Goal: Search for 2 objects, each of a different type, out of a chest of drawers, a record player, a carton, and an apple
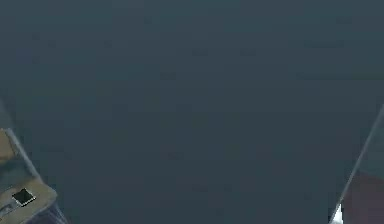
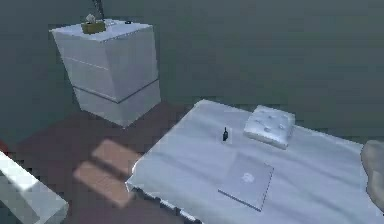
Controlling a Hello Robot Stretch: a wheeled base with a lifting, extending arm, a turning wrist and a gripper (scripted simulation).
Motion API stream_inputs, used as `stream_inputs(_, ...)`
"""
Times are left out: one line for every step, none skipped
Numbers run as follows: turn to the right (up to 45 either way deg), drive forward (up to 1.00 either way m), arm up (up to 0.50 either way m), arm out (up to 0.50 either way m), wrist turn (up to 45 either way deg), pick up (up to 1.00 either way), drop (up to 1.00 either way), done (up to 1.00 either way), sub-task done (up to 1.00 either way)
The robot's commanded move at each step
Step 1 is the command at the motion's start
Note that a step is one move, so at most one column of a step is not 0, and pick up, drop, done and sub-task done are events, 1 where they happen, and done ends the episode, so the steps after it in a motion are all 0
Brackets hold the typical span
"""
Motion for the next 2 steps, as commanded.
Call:
stream_inputs(-45.0,0.0,0.0,0.0,0.0,0.0,0.0,0.0,0.0)
stream_inputs(-24.0,0.0,0.0,0.0,0.0,0.0,0.0,0.0,0.0)
